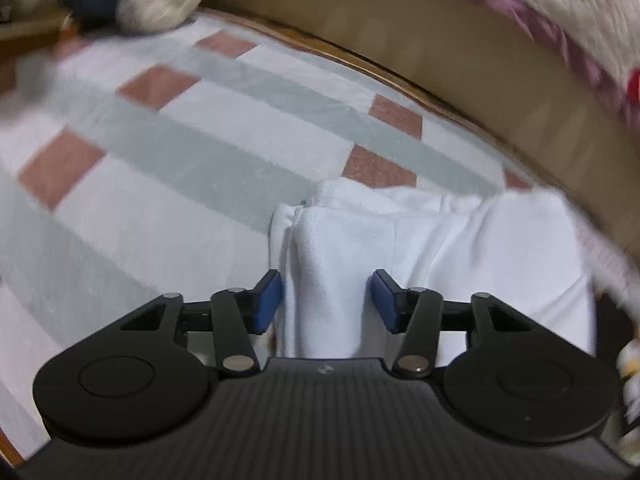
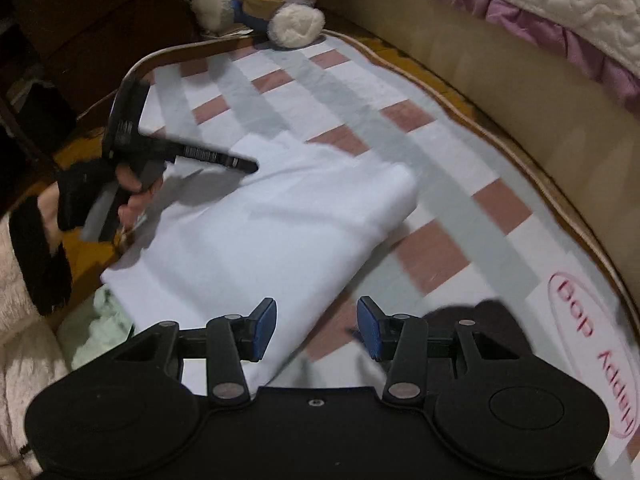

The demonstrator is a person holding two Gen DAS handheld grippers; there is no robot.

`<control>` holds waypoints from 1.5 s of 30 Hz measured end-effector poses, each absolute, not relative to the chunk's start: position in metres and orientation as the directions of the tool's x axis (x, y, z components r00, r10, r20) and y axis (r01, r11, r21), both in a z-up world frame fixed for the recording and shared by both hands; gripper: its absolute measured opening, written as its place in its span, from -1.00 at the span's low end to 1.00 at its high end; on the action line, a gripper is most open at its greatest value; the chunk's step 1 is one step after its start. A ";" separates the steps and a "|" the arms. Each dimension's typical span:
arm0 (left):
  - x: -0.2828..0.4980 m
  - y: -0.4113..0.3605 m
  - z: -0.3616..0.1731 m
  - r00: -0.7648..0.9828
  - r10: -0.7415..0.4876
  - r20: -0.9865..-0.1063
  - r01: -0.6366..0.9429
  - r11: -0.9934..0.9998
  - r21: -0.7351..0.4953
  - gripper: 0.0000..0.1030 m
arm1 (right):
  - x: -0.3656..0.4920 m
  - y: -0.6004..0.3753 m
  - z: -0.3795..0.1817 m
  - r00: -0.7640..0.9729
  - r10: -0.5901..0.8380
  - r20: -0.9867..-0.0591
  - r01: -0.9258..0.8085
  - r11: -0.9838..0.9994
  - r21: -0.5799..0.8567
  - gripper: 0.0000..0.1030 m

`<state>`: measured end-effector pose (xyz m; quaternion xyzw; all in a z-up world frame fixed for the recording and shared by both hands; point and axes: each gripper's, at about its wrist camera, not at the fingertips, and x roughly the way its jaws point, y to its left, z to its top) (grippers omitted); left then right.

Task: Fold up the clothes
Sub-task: 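Grasp the shirt corner with the right tool while the left tool grasps the folded edge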

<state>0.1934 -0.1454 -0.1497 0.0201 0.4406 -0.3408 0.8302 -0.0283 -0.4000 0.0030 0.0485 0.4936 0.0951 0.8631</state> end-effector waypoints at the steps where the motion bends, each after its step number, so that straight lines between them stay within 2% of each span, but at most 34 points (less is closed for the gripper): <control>1: 0.191 -0.148 -0.150 0.395 -0.541 -0.743 0.601 0.763 -0.236 -0.05 | -0.027 -0.408 0.000 0.528 0.220 -0.820 -0.101 0.975 0.197 -0.02; 4: 0.187 -0.152 -0.151 0.418 -0.537 -0.733 0.633 0.751 -0.190 -0.09 | -0.027 -0.431 -0.028 0.636 0.224 -0.739 -0.037 0.965 0.260 -0.02; 7: 0.189 -0.151 -0.149 0.410 -0.575 -0.708 0.662 0.722 -0.202 -0.62 | -0.019 -0.445 -0.059 0.677 0.226 -0.701 0.036 0.940 0.338 -0.02; 8: 0.186 -0.151 -0.146 0.412 -0.587 -0.697 0.684 0.705 -0.190 -0.74 | -0.015 -0.451 -0.069 0.677 0.248 -0.693 0.065 0.918 0.392 -0.02; 9: 0.184 -0.151 -0.144 0.414 -0.600 -0.685 0.697 0.693 -0.186 -0.76 | -0.011 -0.457 -0.078 0.677 0.274 -0.683 0.094 0.889 0.449 -0.02; 12: 0.178 -0.147 -0.133 0.424 -0.631 -0.650 0.703 0.682 -0.203 -0.78 | 0.008 -0.470 -0.096 0.692 0.350 -0.631 0.158 0.780 0.606 -0.01; 15: 0.174 -0.138 -0.117 0.423 -0.686 -0.592 0.725 0.648 -0.233 -0.78 | 0.032 -0.473 -0.107 0.689 0.436 -0.579 0.175 0.676 0.716 0.18; 17: 0.174 -0.132 -0.113 0.428 -0.714 -0.554 0.733 0.633 -0.249 -0.78 | 0.045 -0.469 -0.115 0.665 0.443 -0.601 0.195 0.674 0.712 0.19; 21: 0.180 -0.124 -0.119 0.426 -0.731 -0.533 0.719 0.631 -0.291 -0.78 | 0.060 -0.463 -0.131 0.642 0.426 -0.637 0.250 0.669 0.700 0.21; 22: 0.180 -0.123 -0.120 0.427 -0.738 -0.522 0.721 0.627 -0.296 -0.78 | 0.060 -0.463 -0.135 0.651 0.419 -0.633 0.261 0.660 0.705 0.03; 23: 0.180 -0.121 -0.121 0.428 -0.745 -0.512 0.722 0.623 -0.301 -0.79 | 0.059 -0.462 -0.135 0.661 0.405 -0.632 0.259 0.667 0.699 -0.54; 24: 0.180 -0.119 -0.122 0.429 -0.751 -0.502 0.724 0.618 -0.306 -0.79 | 0.057 -0.462 -0.135 0.671 0.391 -0.630 0.254 0.677 0.690 -0.64; 28: 0.180 -0.112 -0.121 0.447 -0.778 -0.441 0.731 0.602 -0.321 -0.79 | 0.049 -0.442 -0.114 0.721 0.310 -0.620 0.115 0.829 0.547 -0.67; 31: 0.192 -0.120 -0.139 0.508 -0.675 -0.535 0.646 0.709 -0.281 -0.78 | 0.047 -0.437 -0.112 0.739 0.263 -0.620 0.132 0.846 0.516 -0.68; 34: 0.199 -0.123 -0.146 0.584 -0.519 -0.624 0.516 0.831 -0.209 -0.78 | 0.051 -0.435 -0.116 0.724 0.220 -0.654 0.169 0.862 0.478 -0.68; 35: 0.199 -0.124 -0.144 0.613 -0.461 -0.642 0.474 0.865 -0.168 -0.78 | 0.051 -0.434 -0.117 0.727 0.208 -0.655 0.179 0.863 0.473 -0.68; 37: 0.191 -0.124 -0.123 0.704 -0.366 -0.609 0.448 0.894 -0.020 -0.80 | 0.050 -0.432 -0.117 0.739 0.183 -0.648 0.195 0.863 0.466 -0.68; 39: 0.184 -0.120 -0.102 0.683 -0.456 -0.571 0.525 0.850 -0.051 -0.74 | 0.048 -0.431 -0.116 0.745 0.174 -0.644 0.191 0.870 0.455 -0.68; 43: 0.179 -0.130 -0.100 0.370 -0.727 -0.578 0.689 0.632 -0.353 -0.69 | 0.050 -0.440 -0.113 0.729 0.197 -0.655 0.205 0.851 0.484 -0.67; 45: 0.172 -0.147 -0.114 0.312 -0.709 -0.632 0.706 0.618 -0.345 -0.66 | 0.052 -0.445 -0.111 0.746 0.175 -0.642 0.232 0.836 0.497 -0.67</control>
